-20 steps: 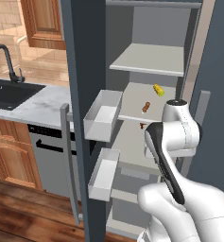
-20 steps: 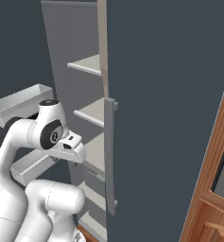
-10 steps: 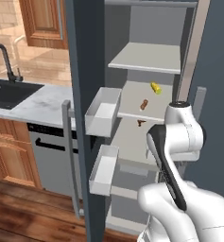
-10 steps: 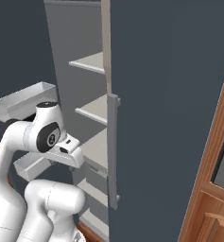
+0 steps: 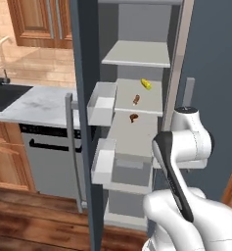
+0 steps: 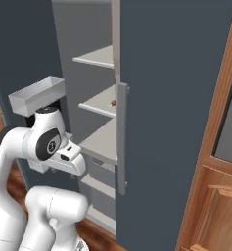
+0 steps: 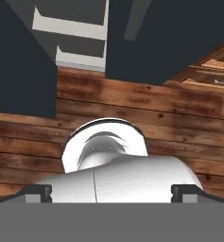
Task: Store the kebab skewer in the freezer for long-term storage. Close the freezer door after placing the cooked food.
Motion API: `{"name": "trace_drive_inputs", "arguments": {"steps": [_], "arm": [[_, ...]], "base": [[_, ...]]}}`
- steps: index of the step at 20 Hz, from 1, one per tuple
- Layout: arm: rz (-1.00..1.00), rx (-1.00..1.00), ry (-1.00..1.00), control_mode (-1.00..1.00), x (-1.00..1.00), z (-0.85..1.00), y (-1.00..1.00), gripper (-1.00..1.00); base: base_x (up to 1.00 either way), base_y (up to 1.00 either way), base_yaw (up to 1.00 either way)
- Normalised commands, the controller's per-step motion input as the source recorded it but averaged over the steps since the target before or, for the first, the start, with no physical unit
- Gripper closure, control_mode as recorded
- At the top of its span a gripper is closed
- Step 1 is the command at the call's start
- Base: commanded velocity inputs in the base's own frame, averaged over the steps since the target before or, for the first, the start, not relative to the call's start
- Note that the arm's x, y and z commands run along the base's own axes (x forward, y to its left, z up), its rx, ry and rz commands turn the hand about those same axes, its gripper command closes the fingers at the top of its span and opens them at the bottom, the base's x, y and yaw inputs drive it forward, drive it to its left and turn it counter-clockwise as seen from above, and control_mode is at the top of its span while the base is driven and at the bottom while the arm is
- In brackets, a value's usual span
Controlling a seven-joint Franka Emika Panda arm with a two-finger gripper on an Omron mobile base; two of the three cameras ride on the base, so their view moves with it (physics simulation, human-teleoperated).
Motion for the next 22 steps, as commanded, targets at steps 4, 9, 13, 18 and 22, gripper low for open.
{"name": "trace_drive_inputs", "arguments": {"steps": [4, 9, 13, 18, 22], "arm": [[0.00, 0.00, 0.00, 1.00, 0.00, 0.00, 0.00, -1.00], [0.00, 0.00, 0.00, 1.00, 0.00, 0.00, 0.00, -1.00], [0.00, 0.00, 0.00, 1.00, 0.00, 0.00, 0.00, -1.00], [0.00, 0.00, 0.00, 1.00, 0.00, 0.00, 0.00, -1.00], [0.00, 0.00, 0.00, 1.00, 0.00, 0.00, 0.00, -1.00]], "base": [[-0.18, 0.24, -0.24], [-0.25, 0.47, -0.23], [-0.40, 0.40, -0.22], [-0.58, 0.27, -0.18], [-0.54, 0.24, -0.20]]}}
